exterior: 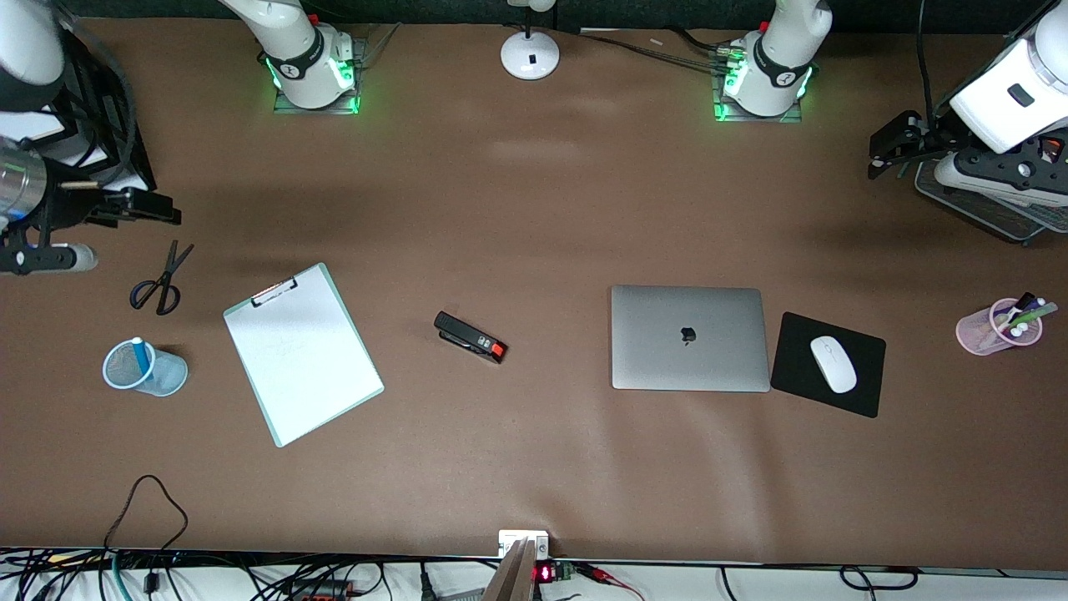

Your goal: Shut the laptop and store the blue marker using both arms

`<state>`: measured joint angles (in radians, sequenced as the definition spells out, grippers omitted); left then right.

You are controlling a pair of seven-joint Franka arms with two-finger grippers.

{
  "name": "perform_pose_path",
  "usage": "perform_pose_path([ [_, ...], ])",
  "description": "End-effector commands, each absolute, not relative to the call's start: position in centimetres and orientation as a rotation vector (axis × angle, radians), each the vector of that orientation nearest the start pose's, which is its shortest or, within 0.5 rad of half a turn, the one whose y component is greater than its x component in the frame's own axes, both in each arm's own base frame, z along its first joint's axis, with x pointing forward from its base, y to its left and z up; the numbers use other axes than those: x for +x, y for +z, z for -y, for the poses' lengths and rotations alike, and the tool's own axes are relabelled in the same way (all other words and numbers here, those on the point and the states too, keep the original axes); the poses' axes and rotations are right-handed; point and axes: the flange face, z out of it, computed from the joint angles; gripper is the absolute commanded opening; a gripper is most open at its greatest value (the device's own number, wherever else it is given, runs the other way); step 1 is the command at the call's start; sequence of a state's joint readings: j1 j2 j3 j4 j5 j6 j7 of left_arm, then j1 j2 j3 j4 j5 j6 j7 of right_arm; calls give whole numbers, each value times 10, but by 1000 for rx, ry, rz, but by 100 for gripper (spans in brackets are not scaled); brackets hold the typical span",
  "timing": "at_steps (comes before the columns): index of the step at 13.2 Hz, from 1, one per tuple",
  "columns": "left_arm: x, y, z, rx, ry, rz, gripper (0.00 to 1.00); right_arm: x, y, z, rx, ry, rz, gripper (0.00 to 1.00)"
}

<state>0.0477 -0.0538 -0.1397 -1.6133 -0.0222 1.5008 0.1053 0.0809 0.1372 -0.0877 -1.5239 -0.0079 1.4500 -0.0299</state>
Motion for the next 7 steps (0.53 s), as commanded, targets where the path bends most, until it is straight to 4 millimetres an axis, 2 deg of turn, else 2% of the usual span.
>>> perform_pose_path([
  [1, 527, 627, 53, -3140, 83, -337, 100, 575, 595, 29, -3218, 241, -39, 100],
  [2, 527, 626, 53, -3139, 85, -337, 100, 575, 608, 47, -3210, 191, -91, 100],
  [3, 527, 627, 54, -3139, 83, -339, 100, 575, 610, 54, -3199, 180, -112, 100],
  [6, 528, 628, 55, -3138, 59, -343, 100, 576, 604, 51, -3190, 156, -102, 100],
  [7, 527, 629, 55, -3138, 56, -343, 100, 571, 601, 51, -3190, 134, -97, 100],
])
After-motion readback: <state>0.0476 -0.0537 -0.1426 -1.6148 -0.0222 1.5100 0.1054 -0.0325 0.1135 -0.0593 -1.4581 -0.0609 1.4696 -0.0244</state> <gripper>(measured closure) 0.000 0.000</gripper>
